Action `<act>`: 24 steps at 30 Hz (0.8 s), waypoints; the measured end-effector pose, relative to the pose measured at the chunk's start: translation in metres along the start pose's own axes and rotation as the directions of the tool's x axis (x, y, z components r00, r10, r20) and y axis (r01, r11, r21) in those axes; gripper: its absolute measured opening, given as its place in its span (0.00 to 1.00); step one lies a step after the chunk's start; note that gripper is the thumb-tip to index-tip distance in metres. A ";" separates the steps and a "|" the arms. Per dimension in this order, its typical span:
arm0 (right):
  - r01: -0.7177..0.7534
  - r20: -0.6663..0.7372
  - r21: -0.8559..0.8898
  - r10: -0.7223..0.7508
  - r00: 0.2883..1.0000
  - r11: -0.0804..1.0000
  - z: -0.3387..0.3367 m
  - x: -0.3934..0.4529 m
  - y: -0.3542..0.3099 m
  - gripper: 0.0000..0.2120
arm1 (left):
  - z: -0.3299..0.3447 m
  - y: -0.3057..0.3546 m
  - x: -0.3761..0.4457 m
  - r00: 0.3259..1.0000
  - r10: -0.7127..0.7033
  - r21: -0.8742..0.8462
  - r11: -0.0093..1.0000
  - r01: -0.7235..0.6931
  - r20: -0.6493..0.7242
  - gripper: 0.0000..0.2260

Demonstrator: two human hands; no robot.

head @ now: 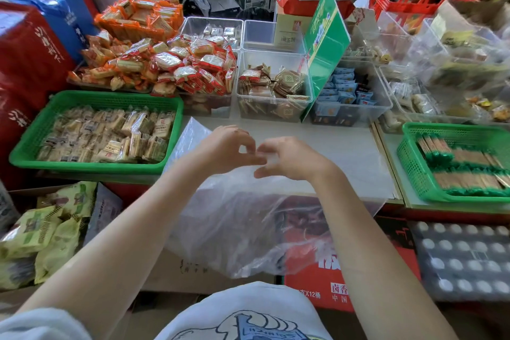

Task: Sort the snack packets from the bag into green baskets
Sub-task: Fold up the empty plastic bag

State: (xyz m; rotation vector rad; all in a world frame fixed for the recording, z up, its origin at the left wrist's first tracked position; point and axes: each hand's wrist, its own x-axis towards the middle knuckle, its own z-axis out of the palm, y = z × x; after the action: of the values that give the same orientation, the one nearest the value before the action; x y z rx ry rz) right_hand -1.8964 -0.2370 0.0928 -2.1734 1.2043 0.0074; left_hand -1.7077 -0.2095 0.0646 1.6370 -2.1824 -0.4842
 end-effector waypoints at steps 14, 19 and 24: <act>-0.119 -0.117 0.206 0.145 0.983 0.971 -0.014 -0.018 0.054 0.05 | 0.045 -0.063 -0.025 0.613 -0.769 -0.491 0.470 0.733 0.179 0.32; -0.245 0.027 0.083 0.244 0.969 0.966 -0.017 -0.032 0.057 0.30 | 0.051 -0.051 -0.022 0.644 -0.753 -0.649 0.424 0.632 0.135 0.17; -0.218 -0.059 0.172 0.231 0.971 0.961 -0.017 -0.026 0.042 0.54 | 0.034 -0.020 -0.015 0.817 -0.566 -0.785 0.456 0.420 0.108 0.04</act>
State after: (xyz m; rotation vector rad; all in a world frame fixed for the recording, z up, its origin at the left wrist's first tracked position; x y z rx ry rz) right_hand -1.9483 -0.2420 0.0924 -1.9007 1.4396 -0.0793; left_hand -1.7033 -0.1983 0.0238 1.6323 -0.9978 -1.2155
